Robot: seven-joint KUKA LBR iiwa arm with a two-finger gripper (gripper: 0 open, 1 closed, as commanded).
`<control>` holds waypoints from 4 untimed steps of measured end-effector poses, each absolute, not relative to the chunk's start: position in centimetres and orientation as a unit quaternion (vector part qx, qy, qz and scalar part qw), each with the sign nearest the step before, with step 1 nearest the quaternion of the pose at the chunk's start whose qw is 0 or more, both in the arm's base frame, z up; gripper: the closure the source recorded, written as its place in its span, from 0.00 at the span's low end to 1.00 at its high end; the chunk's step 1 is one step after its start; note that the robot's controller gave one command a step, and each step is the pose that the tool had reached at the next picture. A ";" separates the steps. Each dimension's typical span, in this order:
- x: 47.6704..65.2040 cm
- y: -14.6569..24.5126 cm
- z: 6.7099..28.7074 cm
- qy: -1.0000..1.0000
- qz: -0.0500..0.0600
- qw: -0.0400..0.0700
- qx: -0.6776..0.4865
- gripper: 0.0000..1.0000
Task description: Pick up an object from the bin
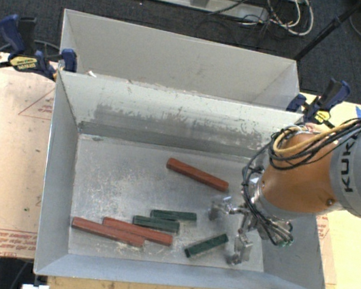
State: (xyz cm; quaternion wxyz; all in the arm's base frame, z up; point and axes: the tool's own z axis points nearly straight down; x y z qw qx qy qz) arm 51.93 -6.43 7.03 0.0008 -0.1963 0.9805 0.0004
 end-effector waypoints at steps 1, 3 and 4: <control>51.9 -6.4 7.0 0.981 0.000 0.001 -0.196 1.00; 51.9 -6.4 7.0 0.981 0.000 0.001 -0.196 1.00; 51.9 -6.4 7.0 0.981 0.000 0.001 -0.196 0.00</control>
Offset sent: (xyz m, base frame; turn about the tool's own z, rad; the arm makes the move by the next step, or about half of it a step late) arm 0.0000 0.0000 0.0000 0.0000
